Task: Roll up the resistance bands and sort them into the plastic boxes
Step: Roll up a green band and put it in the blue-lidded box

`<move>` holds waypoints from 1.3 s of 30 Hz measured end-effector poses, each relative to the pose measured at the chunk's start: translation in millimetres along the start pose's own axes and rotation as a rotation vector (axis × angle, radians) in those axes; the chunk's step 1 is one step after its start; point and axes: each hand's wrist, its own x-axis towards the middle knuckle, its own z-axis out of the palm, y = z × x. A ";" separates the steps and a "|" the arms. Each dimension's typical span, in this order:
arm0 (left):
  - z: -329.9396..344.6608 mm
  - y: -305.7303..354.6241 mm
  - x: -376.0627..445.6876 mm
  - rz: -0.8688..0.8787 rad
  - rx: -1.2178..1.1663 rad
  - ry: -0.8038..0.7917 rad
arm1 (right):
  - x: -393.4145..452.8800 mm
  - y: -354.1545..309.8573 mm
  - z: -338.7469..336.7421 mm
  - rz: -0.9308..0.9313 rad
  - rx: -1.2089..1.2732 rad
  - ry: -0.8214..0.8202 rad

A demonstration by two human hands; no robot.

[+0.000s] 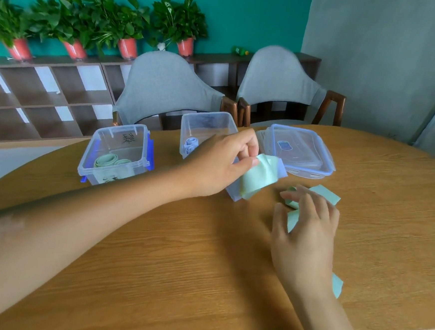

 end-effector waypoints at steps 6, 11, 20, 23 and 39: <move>-14.5 5.7 -20.7 -0.108 -0.319 0.178 | -11.2 -29.0 -4.2 0.034 0.381 -0.154; -11.8 5.4 -48.6 -0.255 -0.539 0.302 | -23.8 -51.7 -3.2 0.122 0.658 -0.382; -6.6 3.0 -89.0 -0.456 -0.856 0.408 | -32.3 -68.4 12.8 0.110 0.801 -0.569; -11.2 -1.1 -95.8 -0.485 -1.048 0.493 | -38.2 -73.9 18.7 0.150 0.897 -0.611; -23.3 -83.1 -88.4 -0.576 -0.651 0.421 | -53.0 -76.9 21.7 0.329 0.948 -0.910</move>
